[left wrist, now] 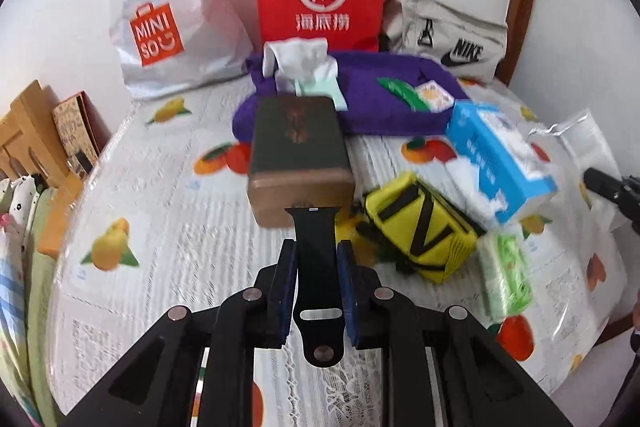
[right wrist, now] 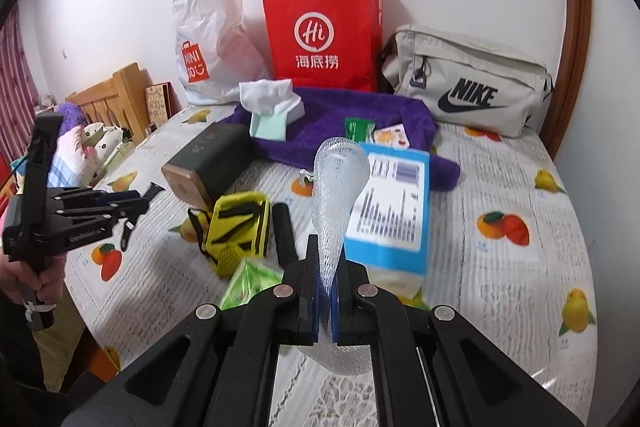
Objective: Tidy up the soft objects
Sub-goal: 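Carry the cone onto the purple towel and release while left places the strap there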
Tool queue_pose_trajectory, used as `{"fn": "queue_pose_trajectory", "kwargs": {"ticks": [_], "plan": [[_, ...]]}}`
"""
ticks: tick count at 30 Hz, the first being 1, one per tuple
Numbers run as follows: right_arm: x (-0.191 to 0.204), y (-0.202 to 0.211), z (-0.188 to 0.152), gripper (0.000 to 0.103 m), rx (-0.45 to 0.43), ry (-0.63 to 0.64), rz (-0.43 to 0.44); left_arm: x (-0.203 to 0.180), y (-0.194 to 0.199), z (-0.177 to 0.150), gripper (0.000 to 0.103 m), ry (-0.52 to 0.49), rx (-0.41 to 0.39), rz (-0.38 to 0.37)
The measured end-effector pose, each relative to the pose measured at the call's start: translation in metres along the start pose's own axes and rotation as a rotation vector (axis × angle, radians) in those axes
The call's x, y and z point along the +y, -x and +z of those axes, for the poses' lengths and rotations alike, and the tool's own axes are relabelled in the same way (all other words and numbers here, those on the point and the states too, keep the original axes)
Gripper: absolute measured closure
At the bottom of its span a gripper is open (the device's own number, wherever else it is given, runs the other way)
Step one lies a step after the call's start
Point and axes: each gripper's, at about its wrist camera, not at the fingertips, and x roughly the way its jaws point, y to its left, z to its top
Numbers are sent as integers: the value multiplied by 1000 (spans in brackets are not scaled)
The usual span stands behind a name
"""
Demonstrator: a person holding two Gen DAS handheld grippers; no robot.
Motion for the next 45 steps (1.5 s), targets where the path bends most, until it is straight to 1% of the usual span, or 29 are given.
{"fn": "queue_pose_trajectory", "kwargs": {"ticks": [7, 14, 24, 29, 36, 40, 42, 45], "plan": [[-3, -12, 29, 99, -20, 18, 31, 6, 9, 33, 83, 25, -35, -30], [-17, -32, 60, 99, -24, -9, 45, 8, 3, 67, 83, 39, -71, -28], [-35, -64, 98, 99, -35, -20, 41, 16, -28, 114, 83, 98, -87, -49], [-43, -81, 114, 99, -37, -26, 45, 18, -41, 132, 83, 98, -95, -45], [-58, -118, 132, 99, -1, -28, 61, 26, -61, 149, 83, 128, -96, -51], [-66, -144, 141, 99, 42, -20, 57, 31, -78, 160, 83, 147, -87, -55], [-69, -154, 145, 99, 50, -12, 44, 34, -87, 166, 83, 160, -81, -58], [-73, -165, 149, 99, 57, -12, 50, 37, -99, 174, 83, 169, -77, -63]]}}
